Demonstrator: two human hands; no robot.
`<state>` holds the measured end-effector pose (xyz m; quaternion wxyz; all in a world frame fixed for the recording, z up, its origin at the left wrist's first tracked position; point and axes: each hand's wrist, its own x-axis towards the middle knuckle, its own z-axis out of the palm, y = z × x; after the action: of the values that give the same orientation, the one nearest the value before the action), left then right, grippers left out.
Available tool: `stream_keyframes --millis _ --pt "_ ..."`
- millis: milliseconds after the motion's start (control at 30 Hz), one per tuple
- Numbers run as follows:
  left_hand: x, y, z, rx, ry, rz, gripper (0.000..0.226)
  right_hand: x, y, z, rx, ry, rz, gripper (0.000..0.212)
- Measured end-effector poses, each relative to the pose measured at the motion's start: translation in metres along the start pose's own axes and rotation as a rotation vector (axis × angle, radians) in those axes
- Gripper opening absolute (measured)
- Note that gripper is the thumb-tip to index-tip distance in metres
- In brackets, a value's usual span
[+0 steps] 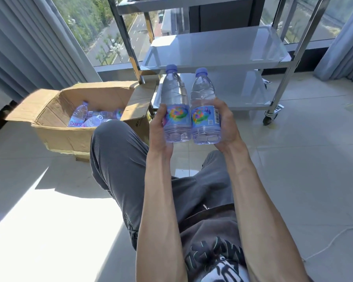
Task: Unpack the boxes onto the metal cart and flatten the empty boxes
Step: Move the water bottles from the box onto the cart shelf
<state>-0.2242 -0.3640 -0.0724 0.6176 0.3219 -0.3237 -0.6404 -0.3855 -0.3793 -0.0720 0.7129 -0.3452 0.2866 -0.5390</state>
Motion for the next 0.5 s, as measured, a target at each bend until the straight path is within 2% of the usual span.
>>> stream_keyframes --millis 133,233,300,433,500 --pt "0.0 0.0 -0.001 0.019 0.064 -0.046 0.049 0.001 0.002 -0.006 -0.089 0.024 -0.031 0.058" --pt "0.002 -0.002 0.004 0.003 -0.049 -0.059 0.059 0.002 0.004 -0.009 -0.131 0.079 -0.046 0.086" --pt "0.002 -0.001 0.004 -0.028 -0.08 -0.067 0.058 0.004 0.003 -0.012 -0.123 0.085 -0.045 0.086" --pt "0.004 0.002 0.005 -0.054 -0.097 -0.072 0.044 0.006 -0.001 -0.012 -0.047 0.083 -0.047 0.073" --pt "0.006 0.0 0.004 -0.036 -0.056 -0.106 0.036 0.006 0.001 -0.012 -0.039 0.057 -0.055 0.072"
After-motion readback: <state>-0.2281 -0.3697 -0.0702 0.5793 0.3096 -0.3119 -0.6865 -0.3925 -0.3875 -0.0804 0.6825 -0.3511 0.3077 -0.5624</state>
